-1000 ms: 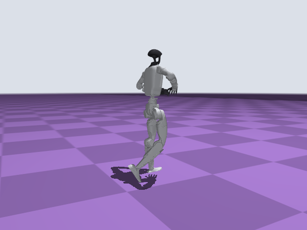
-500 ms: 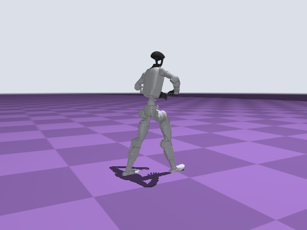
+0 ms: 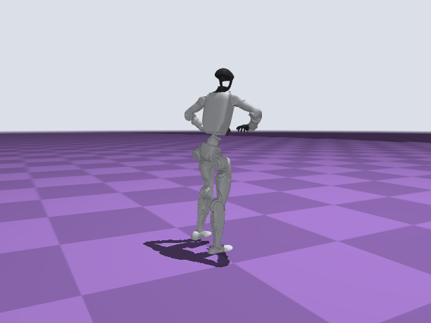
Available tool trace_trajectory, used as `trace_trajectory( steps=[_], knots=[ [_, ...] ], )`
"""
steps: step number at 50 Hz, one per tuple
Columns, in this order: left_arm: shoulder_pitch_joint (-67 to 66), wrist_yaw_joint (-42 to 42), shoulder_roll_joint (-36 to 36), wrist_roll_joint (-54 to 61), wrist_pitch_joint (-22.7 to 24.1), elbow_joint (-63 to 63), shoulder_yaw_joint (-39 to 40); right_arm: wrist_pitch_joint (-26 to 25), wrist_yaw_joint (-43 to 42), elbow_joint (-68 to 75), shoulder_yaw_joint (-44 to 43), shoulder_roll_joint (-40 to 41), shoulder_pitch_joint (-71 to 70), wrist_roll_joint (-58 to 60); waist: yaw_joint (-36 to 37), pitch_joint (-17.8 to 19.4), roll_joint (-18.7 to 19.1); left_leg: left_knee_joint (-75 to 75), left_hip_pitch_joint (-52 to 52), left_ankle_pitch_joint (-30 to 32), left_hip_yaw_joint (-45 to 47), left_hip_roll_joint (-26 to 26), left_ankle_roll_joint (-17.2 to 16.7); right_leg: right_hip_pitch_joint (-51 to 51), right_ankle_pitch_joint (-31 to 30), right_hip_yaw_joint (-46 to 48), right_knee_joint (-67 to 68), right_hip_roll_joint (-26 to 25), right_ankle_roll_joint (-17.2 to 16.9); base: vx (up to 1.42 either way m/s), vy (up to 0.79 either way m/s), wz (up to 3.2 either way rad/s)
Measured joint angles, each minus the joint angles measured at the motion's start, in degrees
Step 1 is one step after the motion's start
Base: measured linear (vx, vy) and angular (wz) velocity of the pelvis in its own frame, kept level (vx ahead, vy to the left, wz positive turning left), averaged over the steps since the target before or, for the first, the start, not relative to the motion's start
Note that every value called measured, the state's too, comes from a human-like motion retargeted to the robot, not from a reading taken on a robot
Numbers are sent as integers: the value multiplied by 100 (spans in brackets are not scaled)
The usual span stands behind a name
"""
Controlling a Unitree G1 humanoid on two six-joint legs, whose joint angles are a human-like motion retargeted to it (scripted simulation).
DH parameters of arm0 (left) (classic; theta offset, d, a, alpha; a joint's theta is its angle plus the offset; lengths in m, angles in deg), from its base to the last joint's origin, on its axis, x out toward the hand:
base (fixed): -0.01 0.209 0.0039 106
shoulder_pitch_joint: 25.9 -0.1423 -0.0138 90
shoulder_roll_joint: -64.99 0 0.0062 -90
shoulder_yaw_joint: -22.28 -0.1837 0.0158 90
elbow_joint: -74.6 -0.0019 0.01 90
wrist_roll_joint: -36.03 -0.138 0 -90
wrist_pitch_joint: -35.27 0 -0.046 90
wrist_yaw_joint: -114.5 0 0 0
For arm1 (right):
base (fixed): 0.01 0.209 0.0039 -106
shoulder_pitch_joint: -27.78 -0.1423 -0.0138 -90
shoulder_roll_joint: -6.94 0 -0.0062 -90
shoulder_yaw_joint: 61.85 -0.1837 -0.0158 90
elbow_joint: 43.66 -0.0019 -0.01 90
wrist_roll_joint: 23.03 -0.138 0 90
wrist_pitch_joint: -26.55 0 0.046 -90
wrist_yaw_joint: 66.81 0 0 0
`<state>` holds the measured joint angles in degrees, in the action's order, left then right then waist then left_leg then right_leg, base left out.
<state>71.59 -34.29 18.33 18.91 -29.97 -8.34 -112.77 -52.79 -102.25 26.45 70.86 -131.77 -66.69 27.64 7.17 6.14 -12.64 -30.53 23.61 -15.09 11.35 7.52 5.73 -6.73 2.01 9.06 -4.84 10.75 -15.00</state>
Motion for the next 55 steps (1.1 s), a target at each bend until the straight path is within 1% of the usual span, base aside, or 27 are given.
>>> trace_trajectory(
  steps=[3,5,7,10,13,16,20,22,24,27,29,30,32,34,37,39,41,43,45,48,50,52,53,55],
  knots=[
    [-3,-106,36,191,74,25,73,-11,-184,81,-51,83,50,94,177,195,257,1722,-354,685,375,-184,-316,384,184,-14,-11,-290,0,45,2,-32],
    [-27,-214,51,249,143,57,105,36,-307,101,-117,108,122,139,225,350,496,2640,-596,975,642,-305,-574,730,328,48,-16,-532,0,47,5,-11],
    [-60,-336,41,262,232,89,127,108,-382,97,-191,103,211,172,200,495,719,3301,-773,1098,948,-358,-861,1095,481,149,-16,-733,0,49,7,15],
    [-122,-506,-8,225,375,126,157,192,-414,79,-278,76,344,226,47,616,919,3553,-780,877,1692,-377,-1223,1570,691,375,-15,-892,0,50,8,49],
    [-259,-586,-46,197,457,164,138,207,-409,76,-281,73,506,287,-95,513,962,3553,-851,552,2523,-373,-1413,1858,871,586,79,-990,54,52,4,54],
    [-181,-715,-118,332,512,129,254,161,-426,131,-348,55,426,415,-205,459,994,3553,-938,479,2752,-422,-1342,1978,891,688,175,-1153,229,53,1,37],
    [-138,-851,-185,618,476,107,296,52,-441,268,-350,63,374,626,-314,291,953,3553,-1139,558,2355,-473,-1086,2063,715,757,599,-1268,432,57,4,35],
    [-167,-939,-187,711,467,131,296,68,-373,298,-381,67,440,678,-374,226,956,3553,-1352,511,2078,-513,-996,2059,411,810,1075,-1282,448,60,8,54],
    [-223,-1046,-171,730,480,174,287,170,-241,279,-429,70,565,641,-397,183,1005,3553,-1625,415,1828,-595,-960,1903,-5,847,1889,-1259,410,59,9,58],
    [-253,-1127,-141,657,519,227,214,364,1,218,-459,88,731,467,-316,61,1059,3553,-1883,271,1535,-698,-913,1119,-608,753,3708,-1085,215,50,9,52],
    [-187,-1048,-104,657,494,248,139,392,97,207,-422,116,749,378,-264,-24,1052,3553,-1926,207,1321,-684,-850,447,-798,605,4772,-937,159,42,8,68],
    [-146,-991,-83,672,466,256,102,381,121,208,-397,131,738,355,-244,-53,1047,3553,-1942,180,1206,-667,-820,130,-804,534,5214,-862,183,39,7,84],
    [-79,-882,-46,710,390,264,47,304,103,221,-347,154,674,397,-227,-58,1045,3553,-2000,137,954,-615,-786,-368,-550,437,5738,-686,405,36,7,101],
    [-44,-807,-24,719,332,258,15,211,47,240,-314,169,595,486,-239,-21,1052,3553,-2086,105,666,-551,-781,-731,-239,326,5897,-542,658,33,5,126],
    [-46,-733,-18,658,286,223,3,105,-48,271,-298,180,505,592,-317,81,1072,3483,-2231,39,147,-458,-822,-1055,117,44,5540,-484,896,31,2,161],
    [-66,-697,-27,592,281,190,5,68,-108,291,-300,185,478,611,-397,168,1089,3397,-2339,-20,-254,-398,-867,-1119,279,-156,4976,-498,953,31,-2,187],
    [-82,-658,-41,535,291,160,4,40,-166,311,-303,191,468,609,-492,265,1089,3321,-2468,-65,-687,-313,-904,-1081,326,-323,4229,-489,941,32,-4,205],
    [-83,-608,-55,501,313,137,-2,6,-221,330,-297,196,462,611,-595,368,1055,3258,-2617,-98,-1148,-187,-924,-960,247,-485,3348,-452,842,34,-6,220],
    [-65,-542,-66,487,347,124,-4,-47,-267,348,-270,198,447,631,-700,485,978,3212,-2790,-121,-1619,-13,-938,-777,59,-662,2375,-376,656,35,-8,226],
    [-6,-409,-63,472,412,122,19,-189,-297,381,-175,212,392,734,-819,719,795,3196,-3127,-159,-2303,281,-974,-468,-492,-834,970,-153,211,38,-12,215],
    [5,-347,-39,396,466,116,53,-247,-302,383,-96,239,347,781,-802,894,689,3232,-3405,-227,-2667,304,-1081,-363,-922,-835,341,-156,0,40,-34,170],
    [-29,-335,0,269,509,103,96,-236,-285,351,-58,267,327,780,-680,1049,657,3296,-3684,-368,-2891,25,-1321,-407,-1217,-755,61,-502,0,42,-63,125],
    [-33,-340,16,194,534,95,123,-210,-268,331,-65,272,302,761,-615,1139,659,3348,-3820,-423,-2992,-123,-1433,-462,-1273,-739,3,-685,0,43,-65,117],
    [-39,-359,36,41,579,80,173,-129,-221,281,-127,259,267,696,-520,1301,693,3456,-4073,-499,-3221,-387,-1600,-574,-1158,-846,-16,-995,0,45,-55,127]
  ],
)
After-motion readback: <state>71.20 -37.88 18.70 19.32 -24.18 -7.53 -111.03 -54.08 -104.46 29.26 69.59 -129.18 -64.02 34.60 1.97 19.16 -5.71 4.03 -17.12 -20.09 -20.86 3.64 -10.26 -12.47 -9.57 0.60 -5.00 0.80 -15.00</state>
